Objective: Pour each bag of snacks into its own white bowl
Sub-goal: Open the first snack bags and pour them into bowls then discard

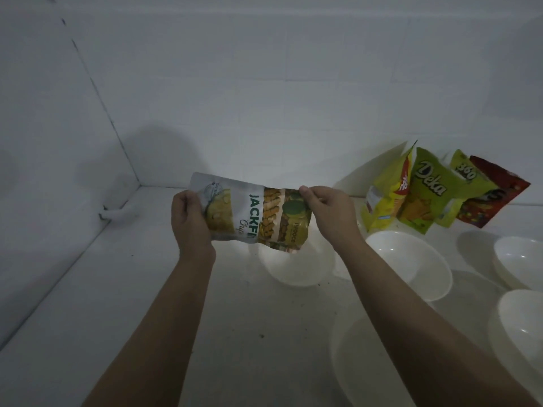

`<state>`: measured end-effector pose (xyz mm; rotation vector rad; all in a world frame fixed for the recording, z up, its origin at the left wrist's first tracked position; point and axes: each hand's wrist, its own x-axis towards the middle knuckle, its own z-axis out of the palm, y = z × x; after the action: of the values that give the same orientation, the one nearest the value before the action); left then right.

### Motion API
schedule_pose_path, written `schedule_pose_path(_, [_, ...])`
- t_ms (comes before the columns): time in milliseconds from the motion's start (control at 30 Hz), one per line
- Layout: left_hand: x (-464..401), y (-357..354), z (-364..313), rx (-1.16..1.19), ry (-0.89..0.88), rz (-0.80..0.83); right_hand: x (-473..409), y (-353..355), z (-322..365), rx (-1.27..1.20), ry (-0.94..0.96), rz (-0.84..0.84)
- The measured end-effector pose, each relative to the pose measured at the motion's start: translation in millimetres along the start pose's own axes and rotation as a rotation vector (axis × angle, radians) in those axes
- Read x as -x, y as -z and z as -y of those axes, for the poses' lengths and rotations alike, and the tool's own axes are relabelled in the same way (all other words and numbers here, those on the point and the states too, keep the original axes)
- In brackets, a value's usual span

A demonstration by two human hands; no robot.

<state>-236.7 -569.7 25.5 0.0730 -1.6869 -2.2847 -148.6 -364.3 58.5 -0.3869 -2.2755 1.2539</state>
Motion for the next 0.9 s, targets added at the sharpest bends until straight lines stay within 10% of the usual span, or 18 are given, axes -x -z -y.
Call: schedule_pose_path(900, [-22, 17, -11, 0.018, 0.040, 0.007, -4, -21, 6, -0.009, 0.078, 0.025])
